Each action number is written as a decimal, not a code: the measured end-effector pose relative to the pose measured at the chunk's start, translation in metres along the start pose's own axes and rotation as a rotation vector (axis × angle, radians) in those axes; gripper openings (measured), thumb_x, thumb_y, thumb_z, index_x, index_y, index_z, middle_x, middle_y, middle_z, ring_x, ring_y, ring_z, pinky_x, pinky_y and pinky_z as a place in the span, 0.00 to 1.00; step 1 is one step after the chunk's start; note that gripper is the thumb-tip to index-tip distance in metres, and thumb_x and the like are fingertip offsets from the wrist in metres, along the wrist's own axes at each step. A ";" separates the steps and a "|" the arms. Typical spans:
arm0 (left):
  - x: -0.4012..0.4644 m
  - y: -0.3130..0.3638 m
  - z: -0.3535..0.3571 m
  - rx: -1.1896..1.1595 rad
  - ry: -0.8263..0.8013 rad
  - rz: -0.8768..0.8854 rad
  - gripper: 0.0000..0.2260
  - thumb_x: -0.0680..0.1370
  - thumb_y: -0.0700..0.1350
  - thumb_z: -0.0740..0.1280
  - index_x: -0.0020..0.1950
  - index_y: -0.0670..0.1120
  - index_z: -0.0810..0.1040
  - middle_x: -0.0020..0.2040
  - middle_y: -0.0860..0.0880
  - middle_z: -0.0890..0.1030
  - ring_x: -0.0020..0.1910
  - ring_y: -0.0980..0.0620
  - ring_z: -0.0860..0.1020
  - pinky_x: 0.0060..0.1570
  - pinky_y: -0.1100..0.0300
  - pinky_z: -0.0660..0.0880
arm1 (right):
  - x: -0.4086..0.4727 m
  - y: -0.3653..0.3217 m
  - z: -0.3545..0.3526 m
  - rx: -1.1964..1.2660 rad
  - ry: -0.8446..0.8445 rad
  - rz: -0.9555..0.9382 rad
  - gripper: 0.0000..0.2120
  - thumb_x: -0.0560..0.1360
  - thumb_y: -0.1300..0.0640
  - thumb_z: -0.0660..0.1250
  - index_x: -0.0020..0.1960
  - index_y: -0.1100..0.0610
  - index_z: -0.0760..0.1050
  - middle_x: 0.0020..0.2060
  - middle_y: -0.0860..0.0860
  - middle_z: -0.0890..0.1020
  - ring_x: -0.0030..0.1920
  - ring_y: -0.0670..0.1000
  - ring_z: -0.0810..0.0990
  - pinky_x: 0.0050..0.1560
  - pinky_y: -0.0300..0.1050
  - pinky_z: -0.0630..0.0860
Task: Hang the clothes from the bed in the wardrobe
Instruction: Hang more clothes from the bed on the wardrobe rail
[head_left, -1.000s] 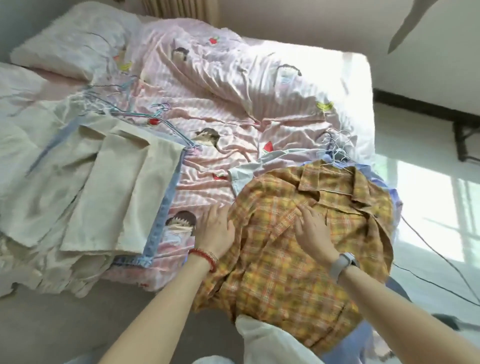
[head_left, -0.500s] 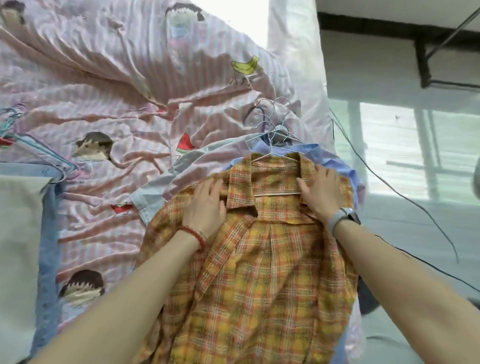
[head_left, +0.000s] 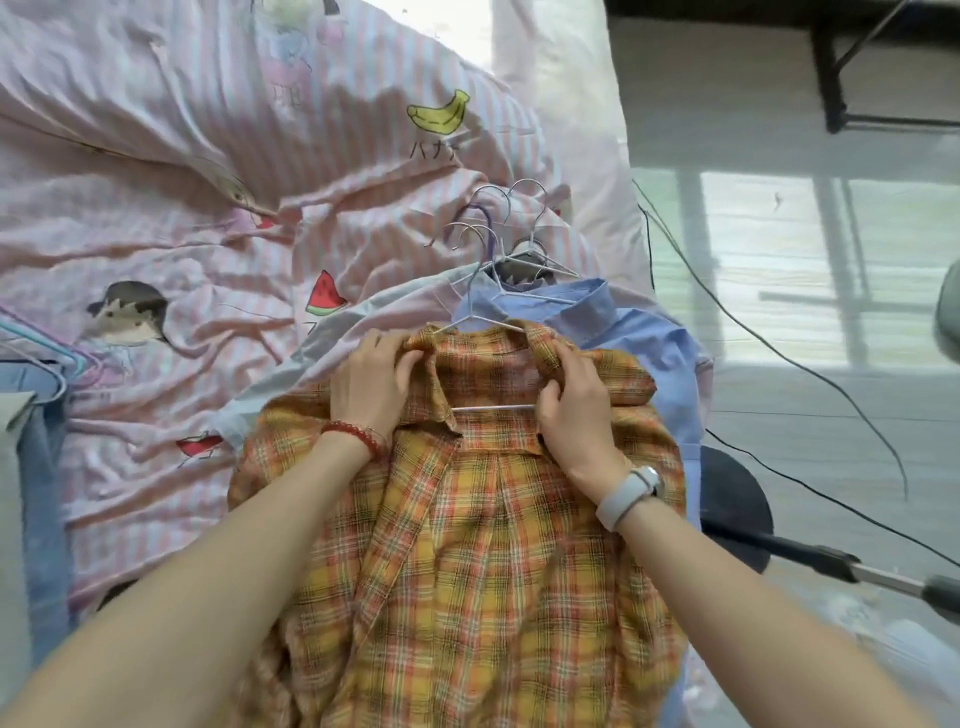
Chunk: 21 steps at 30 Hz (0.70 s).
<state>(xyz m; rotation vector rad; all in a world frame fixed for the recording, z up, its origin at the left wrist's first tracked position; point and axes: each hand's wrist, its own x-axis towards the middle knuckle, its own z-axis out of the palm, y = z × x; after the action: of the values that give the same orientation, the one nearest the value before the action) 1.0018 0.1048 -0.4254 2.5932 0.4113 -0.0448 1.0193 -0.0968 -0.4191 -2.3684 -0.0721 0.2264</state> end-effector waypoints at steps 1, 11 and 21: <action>-0.006 0.000 -0.011 -0.018 0.017 0.031 0.11 0.77 0.45 0.64 0.57 0.43 0.78 0.50 0.41 0.78 0.49 0.40 0.77 0.47 0.46 0.74 | -0.002 -0.004 0.000 0.015 0.002 0.007 0.22 0.74 0.69 0.57 0.68 0.64 0.65 0.61 0.61 0.73 0.61 0.58 0.71 0.59 0.38 0.62; -0.080 -0.030 -0.138 0.286 0.236 0.227 0.07 0.69 0.38 0.74 0.46 0.42 0.83 0.32 0.45 0.79 0.19 0.49 0.70 0.20 0.69 0.61 | -0.016 -0.099 -0.008 0.151 -0.042 -0.056 0.20 0.71 0.71 0.59 0.62 0.62 0.72 0.56 0.61 0.77 0.58 0.58 0.73 0.57 0.39 0.63; -0.232 -0.117 -0.265 0.369 0.625 -0.152 0.05 0.69 0.36 0.73 0.45 0.41 0.83 0.32 0.43 0.80 0.20 0.46 0.72 0.19 0.63 0.67 | -0.118 -0.282 0.027 0.250 -0.363 -0.496 0.20 0.71 0.70 0.58 0.62 0.61 0.72 0.56 0.58 0.78 0.57 0.55 0.75 0.59 0.45 0.69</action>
<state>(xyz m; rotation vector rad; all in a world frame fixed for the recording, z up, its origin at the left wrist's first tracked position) 0.7335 0.2661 -0.2259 2.8880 0.8908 0.7148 0.9025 0.1110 -0.2266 -1.9642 -0.7479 0.3927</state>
